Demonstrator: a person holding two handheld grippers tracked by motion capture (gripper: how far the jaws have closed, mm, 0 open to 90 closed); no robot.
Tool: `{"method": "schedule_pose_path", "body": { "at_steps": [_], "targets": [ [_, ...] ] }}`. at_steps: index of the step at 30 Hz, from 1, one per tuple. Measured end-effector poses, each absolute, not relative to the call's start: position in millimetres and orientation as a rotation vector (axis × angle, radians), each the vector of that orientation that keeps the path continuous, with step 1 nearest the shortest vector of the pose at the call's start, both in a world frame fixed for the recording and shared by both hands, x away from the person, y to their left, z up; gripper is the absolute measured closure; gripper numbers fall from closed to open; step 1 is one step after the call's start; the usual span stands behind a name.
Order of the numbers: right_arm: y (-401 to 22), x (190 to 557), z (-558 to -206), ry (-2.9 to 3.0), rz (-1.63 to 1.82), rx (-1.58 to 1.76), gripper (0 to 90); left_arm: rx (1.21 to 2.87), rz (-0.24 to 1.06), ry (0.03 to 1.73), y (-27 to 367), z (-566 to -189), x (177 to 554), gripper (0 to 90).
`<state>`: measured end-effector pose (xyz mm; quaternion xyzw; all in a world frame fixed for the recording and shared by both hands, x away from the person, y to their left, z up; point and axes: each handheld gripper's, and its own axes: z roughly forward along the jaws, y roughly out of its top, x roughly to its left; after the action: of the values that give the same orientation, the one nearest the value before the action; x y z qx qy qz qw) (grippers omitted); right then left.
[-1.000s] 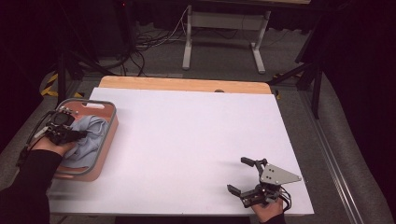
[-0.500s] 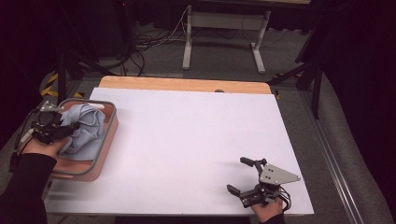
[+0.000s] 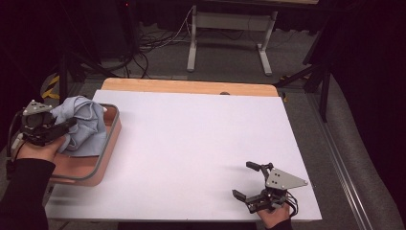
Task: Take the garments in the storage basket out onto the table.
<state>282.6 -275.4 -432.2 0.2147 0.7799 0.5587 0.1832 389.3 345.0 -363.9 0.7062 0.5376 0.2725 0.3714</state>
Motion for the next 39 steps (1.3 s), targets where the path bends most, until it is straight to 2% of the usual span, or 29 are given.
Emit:
{"method": "schedule_pose_path", "body": {
  "at_steps": [19, 29, 39],
  "targets": [
    [-274.5, 282.9, -432.4, 2.202, 1.573, 0.603, 0.1, 1.613, 0.768, 1.27, 343.8, -336.0, 366.3, 66.5],
    [-275.3, 280.6, -432.5, 2.2, 1.57, 0.608, 0.1, 1.54, 0.708, 1.178, 332.6, -325.3, 356.7, 66.1],
    [-280.4, 275.9, -431.9, 2.182, 1.565, 0.627, 0.1, 1.535, 0.657, 1.036, 297.3, -312.7, 351.3, 65.8]
  ]
}}
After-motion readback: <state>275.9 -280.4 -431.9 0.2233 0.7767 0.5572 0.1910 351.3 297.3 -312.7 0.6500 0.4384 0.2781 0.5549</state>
